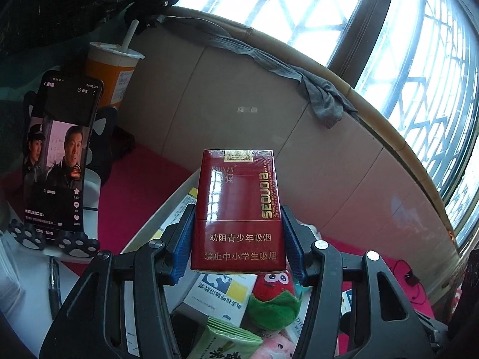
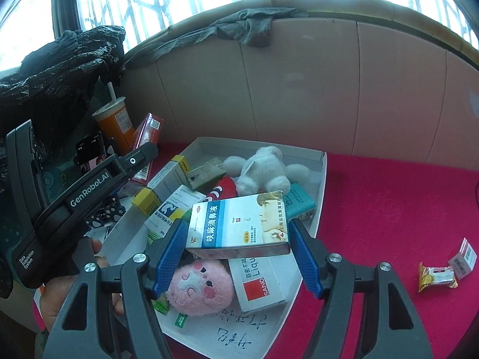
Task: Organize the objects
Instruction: 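Carry the red pack with left tool while right tool carries the medicine box to the tray, then lower and release the red pack into the tray while right tool releases the medicine box, then withdraw both open tools from the tray toward the snack bar and white box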
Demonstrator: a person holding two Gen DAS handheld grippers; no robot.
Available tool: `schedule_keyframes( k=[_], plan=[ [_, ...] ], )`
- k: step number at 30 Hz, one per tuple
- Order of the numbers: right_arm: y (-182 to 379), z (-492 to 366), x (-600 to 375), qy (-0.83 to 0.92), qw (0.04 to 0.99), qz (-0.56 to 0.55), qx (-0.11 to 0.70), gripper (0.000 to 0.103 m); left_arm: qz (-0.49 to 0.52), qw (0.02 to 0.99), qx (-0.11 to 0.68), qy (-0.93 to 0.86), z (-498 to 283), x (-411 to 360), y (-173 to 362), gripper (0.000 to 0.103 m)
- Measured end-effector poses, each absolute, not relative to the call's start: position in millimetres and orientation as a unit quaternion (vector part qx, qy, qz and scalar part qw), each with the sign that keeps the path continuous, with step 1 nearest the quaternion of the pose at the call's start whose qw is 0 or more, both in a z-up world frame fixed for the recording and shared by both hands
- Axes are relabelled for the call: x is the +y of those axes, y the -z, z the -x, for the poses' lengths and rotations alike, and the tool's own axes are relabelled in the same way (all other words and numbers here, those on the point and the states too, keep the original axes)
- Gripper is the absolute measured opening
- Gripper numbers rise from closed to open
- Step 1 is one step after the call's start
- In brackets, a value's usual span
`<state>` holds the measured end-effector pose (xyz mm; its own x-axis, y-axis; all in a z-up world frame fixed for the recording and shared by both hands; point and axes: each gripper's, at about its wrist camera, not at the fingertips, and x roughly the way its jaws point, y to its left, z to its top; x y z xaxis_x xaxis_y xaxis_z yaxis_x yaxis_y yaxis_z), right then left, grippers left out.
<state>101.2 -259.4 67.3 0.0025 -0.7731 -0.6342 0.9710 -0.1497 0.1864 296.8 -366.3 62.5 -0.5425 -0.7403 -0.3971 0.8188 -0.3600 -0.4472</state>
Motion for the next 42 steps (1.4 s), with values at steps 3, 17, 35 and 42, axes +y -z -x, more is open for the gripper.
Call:
schedule_keyframes(
  k=[3, 17, 35, 42],
  plan=[
    [-59.0, -101.5, -259.1, 0.687, 0.631, -0.323, 0.163, 0.069, -0.071, 0.475, 0.311, 0.82, -296.4, -368.5, -60.3, 0.054],
    [-51.5, -112.0, -261.2, 0.682, 0.636, -0.31, 0.183, 0.07, -0.075, 0.486, 0.295, 0.819, -294.5, -367.0, -64.9, 0.059],
    [-53.1, -129.7, -241.8, 0.696, 0.646, -0.245, 0.195, 0.087, -0.007, 0.532, 0.262, 0.805, -313.9, -353.3, -79.2, 0.103],
    [-52.4, -128.6, -229.6, 0.708, 0.638, -0.229, 0.196, 0.103, -0.024, 0.516, 0.249, 0.819, -301.1, -349.8, -80.7, 0.103]
  ],
)
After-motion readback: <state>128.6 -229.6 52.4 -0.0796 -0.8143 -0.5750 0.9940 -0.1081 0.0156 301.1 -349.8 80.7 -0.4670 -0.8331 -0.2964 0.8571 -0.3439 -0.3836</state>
